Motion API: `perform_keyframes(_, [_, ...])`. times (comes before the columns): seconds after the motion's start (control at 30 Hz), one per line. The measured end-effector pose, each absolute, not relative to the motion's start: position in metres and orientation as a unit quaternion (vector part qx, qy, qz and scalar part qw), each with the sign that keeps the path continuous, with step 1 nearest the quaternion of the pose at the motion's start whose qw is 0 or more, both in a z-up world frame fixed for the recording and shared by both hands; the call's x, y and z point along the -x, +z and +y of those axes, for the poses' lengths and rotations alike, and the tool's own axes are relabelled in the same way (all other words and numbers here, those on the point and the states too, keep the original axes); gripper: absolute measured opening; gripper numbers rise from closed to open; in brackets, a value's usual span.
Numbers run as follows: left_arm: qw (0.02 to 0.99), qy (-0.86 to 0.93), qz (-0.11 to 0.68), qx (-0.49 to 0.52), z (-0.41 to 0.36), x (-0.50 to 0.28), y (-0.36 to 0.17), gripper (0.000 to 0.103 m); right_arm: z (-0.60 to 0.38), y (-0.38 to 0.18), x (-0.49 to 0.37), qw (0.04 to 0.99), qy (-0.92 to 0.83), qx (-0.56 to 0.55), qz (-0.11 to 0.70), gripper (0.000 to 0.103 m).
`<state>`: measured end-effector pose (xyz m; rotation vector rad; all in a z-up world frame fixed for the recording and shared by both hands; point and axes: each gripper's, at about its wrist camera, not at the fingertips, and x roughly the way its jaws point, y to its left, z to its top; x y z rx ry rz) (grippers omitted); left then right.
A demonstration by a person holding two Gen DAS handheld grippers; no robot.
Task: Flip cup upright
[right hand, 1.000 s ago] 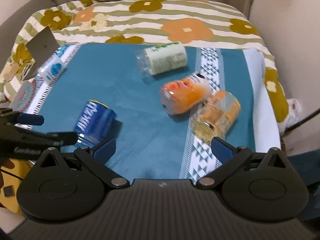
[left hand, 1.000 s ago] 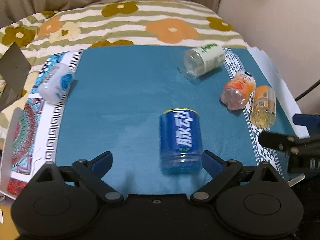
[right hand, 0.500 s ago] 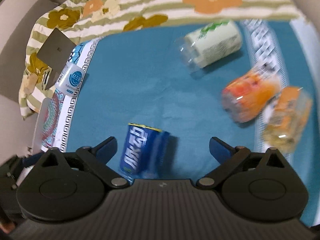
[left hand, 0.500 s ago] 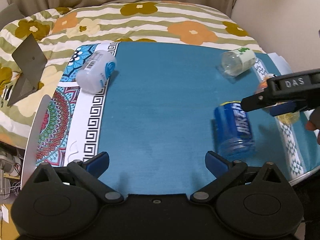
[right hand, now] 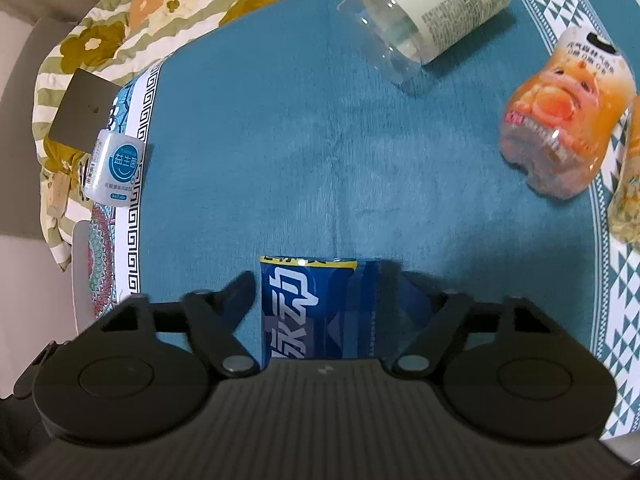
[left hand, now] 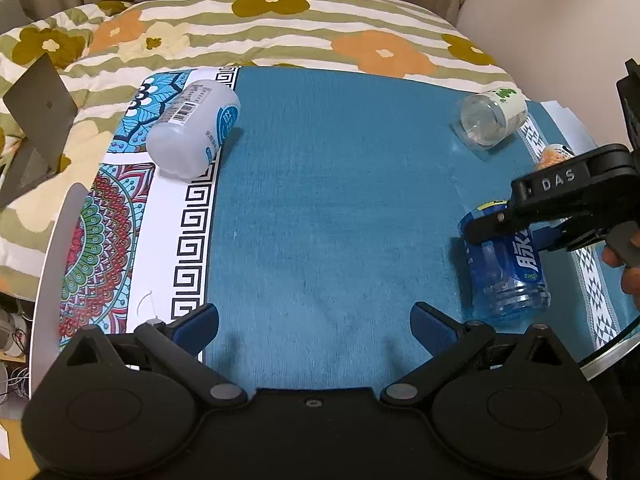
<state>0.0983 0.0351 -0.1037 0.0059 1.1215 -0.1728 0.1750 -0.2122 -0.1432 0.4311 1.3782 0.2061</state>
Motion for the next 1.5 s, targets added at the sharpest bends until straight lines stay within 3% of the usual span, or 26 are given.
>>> perform_keyframes(0.3, [0.843, -0.092, 0.530, -0.002, 0.039, -0.103, -0.102, 0.103, -0.209, -0.127, -0.164, 0.767, 0.095, -0.202, 0.601, 0.073])
perform_keyframes(0.47, [0.842, -0.098, 0.531, 0.000, 0.041, -0.103, -0.101, 0.103, -0.199, -0.093, -0.137, 0.857, 0.073, -0.178, 0.479, 0.073])
perform_keyframes(0.63, [0.837, -0.104, 0.537, -0.017, 0.041, -0.103, -0.103, 0.103, -0.167, -0.102, -0.110, 0.920, 0.025, -0.131, 0.368, 0.073])
perform_keyframes(1.03, [0.828, -0.120, 0.546, -0.041, 0.038, -0.103, -0.116, 0.103, -0.142, -0.138, -0.102, 0.962, 0.071, 0.016, 0.264, 0.073])
perform_keyframes(1.27, [0.827, -0.123, 0.547, -0.046, 0.031, -0.101, -0.117, 0.103, -0.141, -0.138, -0.103, 0.953, 0.120, 0.072, 0.269, 0.075])
perform_keyframes(1.5, [0.828, -0.125, 0.544, -0.049, 0.025, -0.100, -0.114, 0.103, -0.159, -0.136, -0.103, 0.943, 0.142, 0.049, 0.296, 0.075])
